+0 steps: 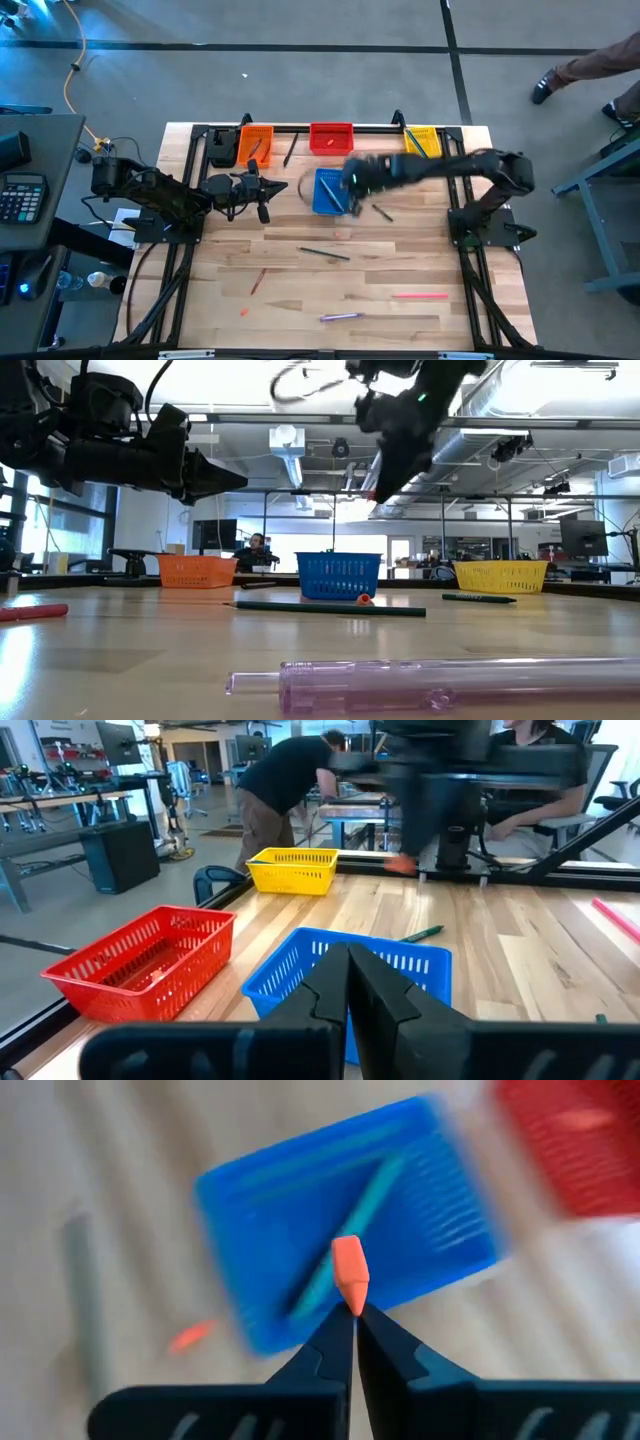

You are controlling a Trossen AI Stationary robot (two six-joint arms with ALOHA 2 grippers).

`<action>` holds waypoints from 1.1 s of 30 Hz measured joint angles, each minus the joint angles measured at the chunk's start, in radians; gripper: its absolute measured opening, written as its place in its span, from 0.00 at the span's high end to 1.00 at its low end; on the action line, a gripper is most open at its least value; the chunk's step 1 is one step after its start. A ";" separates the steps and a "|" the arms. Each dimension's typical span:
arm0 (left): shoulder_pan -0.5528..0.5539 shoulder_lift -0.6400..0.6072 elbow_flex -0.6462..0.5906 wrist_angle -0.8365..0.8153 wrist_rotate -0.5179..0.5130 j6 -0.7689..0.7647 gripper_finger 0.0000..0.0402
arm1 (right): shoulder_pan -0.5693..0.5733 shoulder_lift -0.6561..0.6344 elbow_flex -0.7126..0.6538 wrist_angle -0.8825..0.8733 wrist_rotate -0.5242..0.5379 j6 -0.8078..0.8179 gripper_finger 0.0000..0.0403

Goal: Sort crayons/erasers/pens/pencils in bins
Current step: Put the orange eraser into the red bin

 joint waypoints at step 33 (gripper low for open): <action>0.000 0.000 0.001 -0.001 -0.002 0.000 1.00 | -0.500 0.740 0.785 -0.242 -0.090 -0.430 0.98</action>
